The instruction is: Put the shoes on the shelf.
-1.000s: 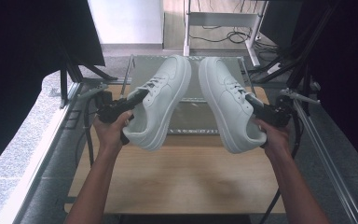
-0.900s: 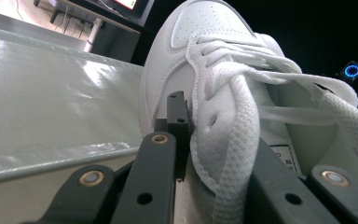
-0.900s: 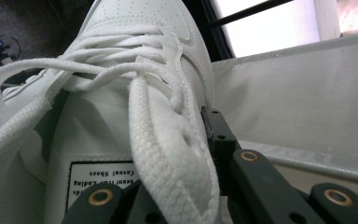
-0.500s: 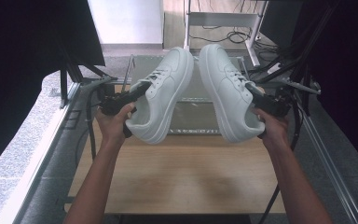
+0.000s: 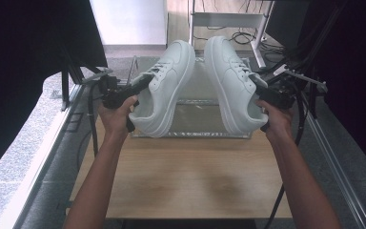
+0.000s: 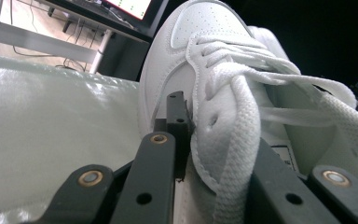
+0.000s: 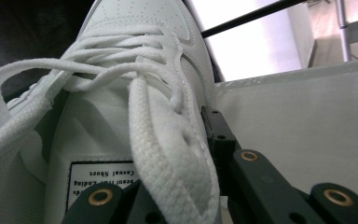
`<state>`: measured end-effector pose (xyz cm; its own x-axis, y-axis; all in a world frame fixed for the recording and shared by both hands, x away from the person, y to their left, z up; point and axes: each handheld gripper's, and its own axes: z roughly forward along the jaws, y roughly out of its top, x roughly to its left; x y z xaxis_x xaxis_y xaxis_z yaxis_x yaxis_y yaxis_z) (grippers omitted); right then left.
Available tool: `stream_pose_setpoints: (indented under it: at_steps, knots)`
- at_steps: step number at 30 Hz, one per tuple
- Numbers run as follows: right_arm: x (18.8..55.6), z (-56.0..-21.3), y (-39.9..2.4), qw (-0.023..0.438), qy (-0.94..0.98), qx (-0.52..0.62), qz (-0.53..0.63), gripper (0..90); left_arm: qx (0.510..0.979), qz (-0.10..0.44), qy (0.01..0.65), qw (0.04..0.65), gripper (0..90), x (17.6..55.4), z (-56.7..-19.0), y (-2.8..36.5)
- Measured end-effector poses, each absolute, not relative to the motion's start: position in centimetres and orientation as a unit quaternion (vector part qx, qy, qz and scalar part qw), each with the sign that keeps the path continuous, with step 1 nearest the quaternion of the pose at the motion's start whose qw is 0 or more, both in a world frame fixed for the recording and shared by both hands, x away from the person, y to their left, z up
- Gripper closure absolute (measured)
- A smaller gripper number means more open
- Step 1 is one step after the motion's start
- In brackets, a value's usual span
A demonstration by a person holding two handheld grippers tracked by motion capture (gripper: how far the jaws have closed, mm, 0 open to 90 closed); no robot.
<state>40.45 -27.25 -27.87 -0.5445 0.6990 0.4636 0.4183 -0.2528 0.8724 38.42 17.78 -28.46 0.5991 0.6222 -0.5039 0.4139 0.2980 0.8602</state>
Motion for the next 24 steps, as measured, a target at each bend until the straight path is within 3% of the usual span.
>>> stream_pose_setpoints:
  at_steps: [24]
  knots:
    - [45.3,-25.8,-25.5,0.132,0.605,0.500,0.605,86.3,0.579,0.087,0.474,0.657,83.6,43.0,-27.1,16.2]
